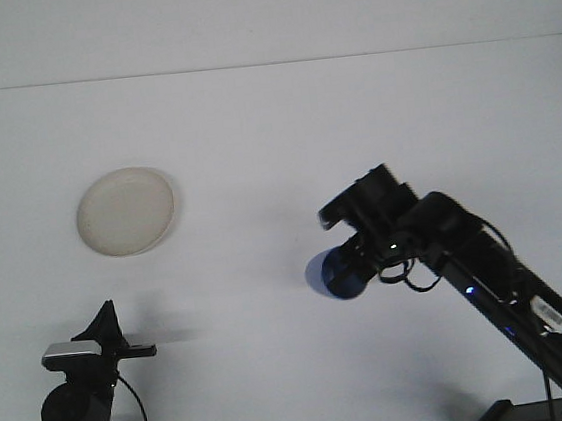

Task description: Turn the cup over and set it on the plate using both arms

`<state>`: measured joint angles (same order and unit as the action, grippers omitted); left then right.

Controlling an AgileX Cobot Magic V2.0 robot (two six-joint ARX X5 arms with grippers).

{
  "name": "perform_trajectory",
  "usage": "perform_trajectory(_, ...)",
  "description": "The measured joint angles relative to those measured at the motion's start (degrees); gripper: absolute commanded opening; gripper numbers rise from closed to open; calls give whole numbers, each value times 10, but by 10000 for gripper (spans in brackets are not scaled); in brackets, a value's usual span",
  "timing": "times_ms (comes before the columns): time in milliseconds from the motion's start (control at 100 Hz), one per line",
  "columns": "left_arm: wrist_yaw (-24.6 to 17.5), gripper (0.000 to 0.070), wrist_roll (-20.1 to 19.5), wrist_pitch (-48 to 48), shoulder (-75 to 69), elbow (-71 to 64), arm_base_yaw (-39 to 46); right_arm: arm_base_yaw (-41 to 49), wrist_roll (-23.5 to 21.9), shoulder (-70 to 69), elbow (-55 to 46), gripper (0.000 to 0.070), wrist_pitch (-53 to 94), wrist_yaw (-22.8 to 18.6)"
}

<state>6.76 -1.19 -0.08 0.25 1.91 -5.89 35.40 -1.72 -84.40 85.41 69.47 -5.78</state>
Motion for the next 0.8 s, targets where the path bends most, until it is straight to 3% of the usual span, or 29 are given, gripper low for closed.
perform_trajectory(240,0,14,0,0,0,0,0,113,0,-103,0,0,12,14)
perform_trajectory(570,0,14,0,0,0,0,0,140,0,-164,4,4,17,10)
perform_trajectory(630,0,14,0,0,0,0,0,140,0,-166,6,83,17,10)
perform_trajectory(740,0,14,0,0,0,0,0,140,2,-171,6,380,13,14)
perform_trajectory(800,0,14,0,0,0,0,0,140,2,-175,6,425,9,14)
